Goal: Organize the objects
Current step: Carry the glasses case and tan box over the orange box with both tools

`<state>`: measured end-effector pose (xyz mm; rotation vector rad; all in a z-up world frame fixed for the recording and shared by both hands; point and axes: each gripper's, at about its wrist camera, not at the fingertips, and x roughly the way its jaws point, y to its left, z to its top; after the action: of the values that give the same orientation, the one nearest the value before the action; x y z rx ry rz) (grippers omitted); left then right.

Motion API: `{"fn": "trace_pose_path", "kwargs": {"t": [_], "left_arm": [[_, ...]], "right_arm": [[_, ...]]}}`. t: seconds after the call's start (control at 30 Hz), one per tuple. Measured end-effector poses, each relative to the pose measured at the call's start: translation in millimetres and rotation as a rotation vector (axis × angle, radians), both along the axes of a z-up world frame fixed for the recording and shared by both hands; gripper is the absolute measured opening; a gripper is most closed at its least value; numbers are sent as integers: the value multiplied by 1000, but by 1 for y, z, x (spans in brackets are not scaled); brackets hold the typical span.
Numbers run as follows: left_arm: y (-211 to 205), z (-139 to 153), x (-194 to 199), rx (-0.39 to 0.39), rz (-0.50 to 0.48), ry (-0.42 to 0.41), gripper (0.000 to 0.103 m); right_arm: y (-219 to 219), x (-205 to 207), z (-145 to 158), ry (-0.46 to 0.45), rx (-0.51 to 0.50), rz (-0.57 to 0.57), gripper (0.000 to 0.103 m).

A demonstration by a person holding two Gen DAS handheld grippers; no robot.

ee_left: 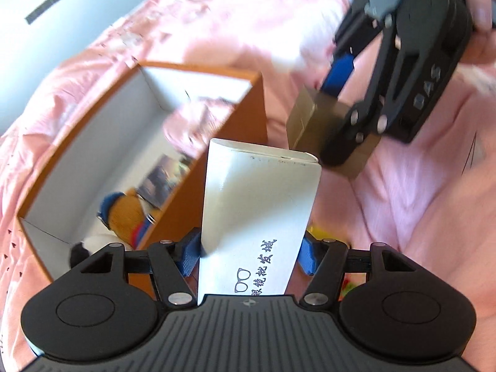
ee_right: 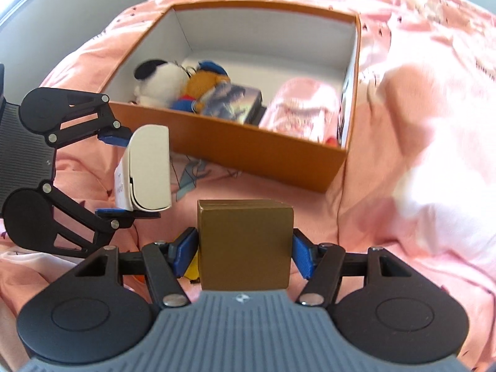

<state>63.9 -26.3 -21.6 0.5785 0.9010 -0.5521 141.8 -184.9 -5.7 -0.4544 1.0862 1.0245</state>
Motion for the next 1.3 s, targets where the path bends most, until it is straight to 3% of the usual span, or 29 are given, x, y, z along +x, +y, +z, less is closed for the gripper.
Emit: {"fn": "trace_pose_path", "kwargs": {"t": [0.27,0.5,0.63,0.87,1.03,1.3], "left_arm": [[3,60,5,-28,6,-111,72],[-4,76,61,122,-40,-178,72],[-8,60,104,236,-65,-170,72],[-20,16,174,371,-151,-64,72],[-21,-16,206,392,-178,15,72],[-26,-51,230,408,-228,74,72]], "right_arm": [[0,-3,46,-118,79,29,66],[15,20,78,-283,103,88,66],[33,49,84,-344,90,84,66],[69,92,76,-437,6,171,66],[87,113,65,-520,-61,186,66],[94,140,59,-505,-60,179,66]]}}
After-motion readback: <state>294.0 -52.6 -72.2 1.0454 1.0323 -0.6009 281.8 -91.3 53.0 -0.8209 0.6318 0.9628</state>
